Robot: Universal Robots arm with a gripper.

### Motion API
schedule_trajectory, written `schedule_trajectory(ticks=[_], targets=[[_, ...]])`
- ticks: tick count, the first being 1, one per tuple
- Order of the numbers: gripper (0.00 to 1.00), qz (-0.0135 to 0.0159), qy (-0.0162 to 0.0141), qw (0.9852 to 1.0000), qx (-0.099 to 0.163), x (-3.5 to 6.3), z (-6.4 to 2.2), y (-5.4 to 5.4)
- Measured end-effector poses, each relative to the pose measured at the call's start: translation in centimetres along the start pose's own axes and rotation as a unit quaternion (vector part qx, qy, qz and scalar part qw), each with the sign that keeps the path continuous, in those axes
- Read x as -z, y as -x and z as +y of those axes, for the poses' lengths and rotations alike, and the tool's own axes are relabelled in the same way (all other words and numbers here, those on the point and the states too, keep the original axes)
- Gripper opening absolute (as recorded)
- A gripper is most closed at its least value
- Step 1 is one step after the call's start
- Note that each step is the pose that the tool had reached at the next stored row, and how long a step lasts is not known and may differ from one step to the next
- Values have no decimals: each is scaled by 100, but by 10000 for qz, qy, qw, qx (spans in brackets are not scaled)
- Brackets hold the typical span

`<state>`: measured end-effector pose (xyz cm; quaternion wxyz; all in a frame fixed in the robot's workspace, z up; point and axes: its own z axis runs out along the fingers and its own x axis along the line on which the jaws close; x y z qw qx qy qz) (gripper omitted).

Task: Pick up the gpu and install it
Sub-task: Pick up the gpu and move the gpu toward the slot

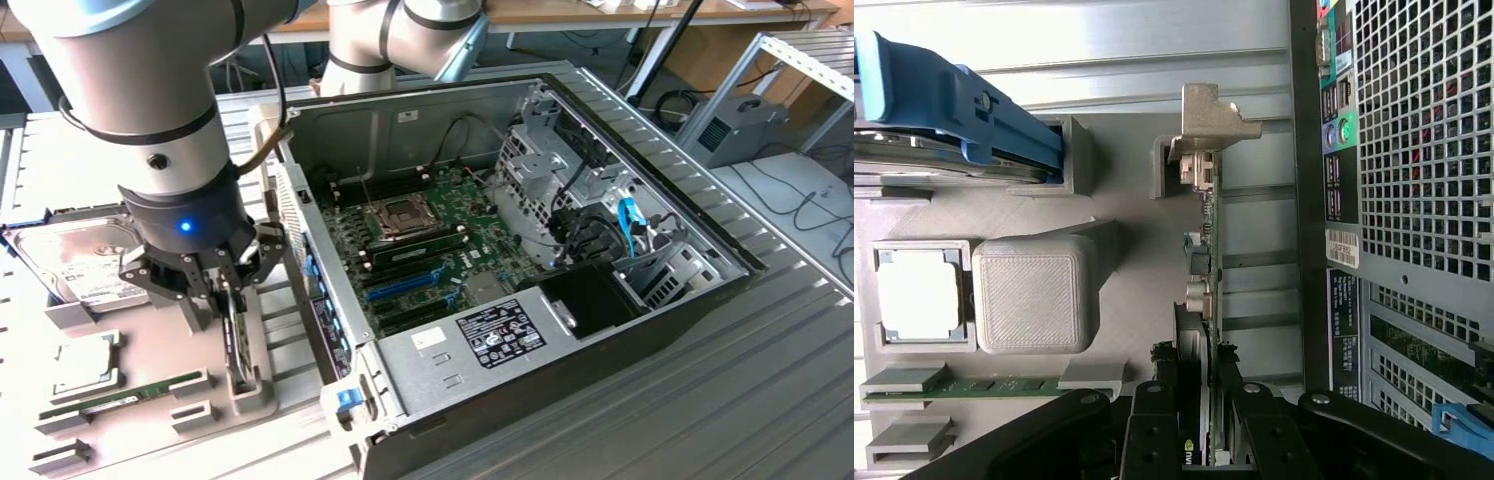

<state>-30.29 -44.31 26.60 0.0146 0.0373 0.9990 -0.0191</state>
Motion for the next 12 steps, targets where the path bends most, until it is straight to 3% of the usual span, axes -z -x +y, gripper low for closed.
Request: schedule_trajectory(ticks=[12], targets=[[26, 1, -1, 10000, 0, 29, -1, 1]])
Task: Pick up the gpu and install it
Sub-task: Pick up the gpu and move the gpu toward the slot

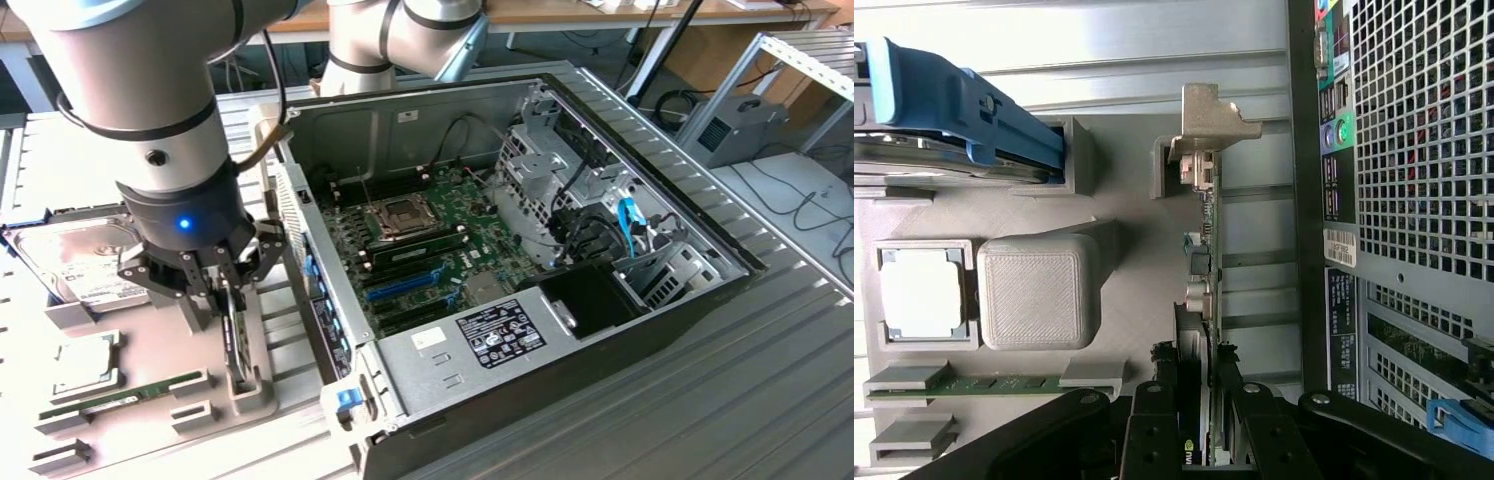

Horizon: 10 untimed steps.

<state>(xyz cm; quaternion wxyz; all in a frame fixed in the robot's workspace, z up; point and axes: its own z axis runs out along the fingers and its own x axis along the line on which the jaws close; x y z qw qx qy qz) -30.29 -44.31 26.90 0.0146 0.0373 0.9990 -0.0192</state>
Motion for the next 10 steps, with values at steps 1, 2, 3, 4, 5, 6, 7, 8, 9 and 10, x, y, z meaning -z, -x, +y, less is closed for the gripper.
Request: schedule_trajectory(ticks=[1, 2, 3, 4, 5, 6, 7, 8, 9, 10], targets=[[26, 0, 0, 10000, 0, 4, 0, 0], [26, -1, 1, 10000, 0, 6, 0, 0], [26, 0, 0, 10000, 0, 9, 0, 0], [26, 0, 0, 10000, 0, 10, 0, 0], [26, 0, 0, 10000, 0, 12, 0, 0], [26, 0, 0, 10000, 0, 15, 0, 0], [26, 0, 0, 10000, 0, 17, -1, 1], [26, 0, 0, 10000, 0, 19, -1, 1], [26, 0, -1, 10000, 0, 22, -1, 1], [26, -1, -1, 10000, 0, 23, -1, 1]])
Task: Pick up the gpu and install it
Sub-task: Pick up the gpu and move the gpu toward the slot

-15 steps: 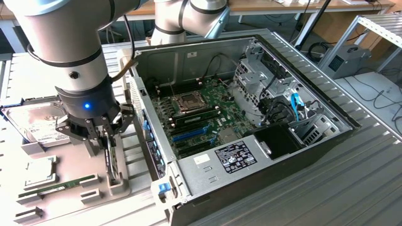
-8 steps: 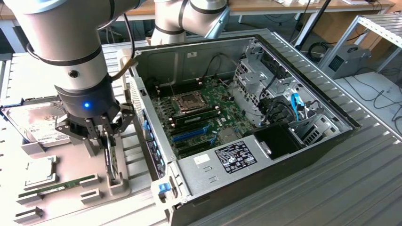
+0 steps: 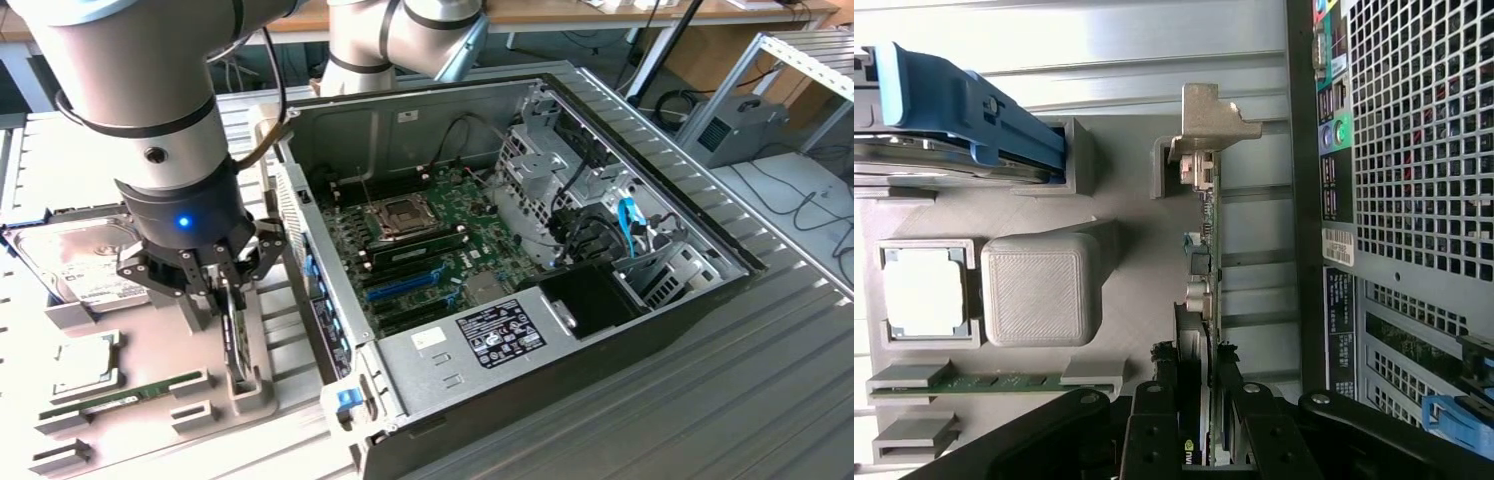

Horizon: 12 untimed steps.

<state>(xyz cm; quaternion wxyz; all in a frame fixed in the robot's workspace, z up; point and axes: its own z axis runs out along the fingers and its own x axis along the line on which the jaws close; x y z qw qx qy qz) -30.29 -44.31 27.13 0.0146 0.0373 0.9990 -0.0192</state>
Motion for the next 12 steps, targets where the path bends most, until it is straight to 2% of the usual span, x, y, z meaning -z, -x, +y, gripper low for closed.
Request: schedule_trajectory(ticks=[12], targets=[[26, 0, 1, 10000, 0, 28, -1, 1]])
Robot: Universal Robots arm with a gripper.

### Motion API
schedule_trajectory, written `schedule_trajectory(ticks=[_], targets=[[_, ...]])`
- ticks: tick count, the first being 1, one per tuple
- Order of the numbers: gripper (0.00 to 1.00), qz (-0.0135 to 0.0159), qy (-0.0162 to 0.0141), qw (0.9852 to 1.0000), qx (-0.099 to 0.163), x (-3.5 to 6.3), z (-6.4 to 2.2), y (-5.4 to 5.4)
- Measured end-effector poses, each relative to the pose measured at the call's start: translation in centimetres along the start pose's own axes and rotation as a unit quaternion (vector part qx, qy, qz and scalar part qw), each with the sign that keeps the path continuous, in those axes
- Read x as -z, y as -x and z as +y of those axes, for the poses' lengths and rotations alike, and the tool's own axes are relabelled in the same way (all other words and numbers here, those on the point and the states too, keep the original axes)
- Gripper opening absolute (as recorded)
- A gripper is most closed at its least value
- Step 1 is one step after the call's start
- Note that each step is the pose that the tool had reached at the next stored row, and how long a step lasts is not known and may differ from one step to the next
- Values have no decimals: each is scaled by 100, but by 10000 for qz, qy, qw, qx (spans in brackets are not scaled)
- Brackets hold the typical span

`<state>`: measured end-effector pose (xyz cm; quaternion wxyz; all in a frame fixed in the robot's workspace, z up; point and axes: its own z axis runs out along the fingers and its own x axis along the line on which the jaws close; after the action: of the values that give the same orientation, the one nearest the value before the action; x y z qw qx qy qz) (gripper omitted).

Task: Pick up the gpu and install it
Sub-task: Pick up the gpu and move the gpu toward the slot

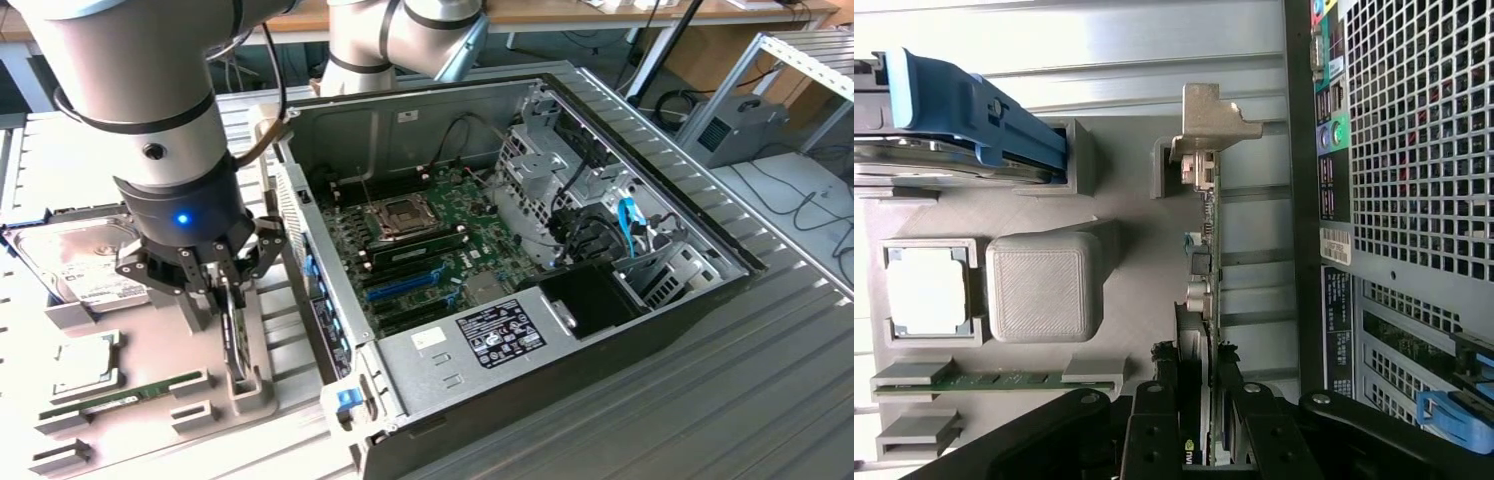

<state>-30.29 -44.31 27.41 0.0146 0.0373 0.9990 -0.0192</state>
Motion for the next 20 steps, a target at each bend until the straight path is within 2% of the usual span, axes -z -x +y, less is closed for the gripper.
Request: schedule_trajectory(ticks=[20], targets=[[26, 0, -1, 10000, 0, 39, -1, 1]])
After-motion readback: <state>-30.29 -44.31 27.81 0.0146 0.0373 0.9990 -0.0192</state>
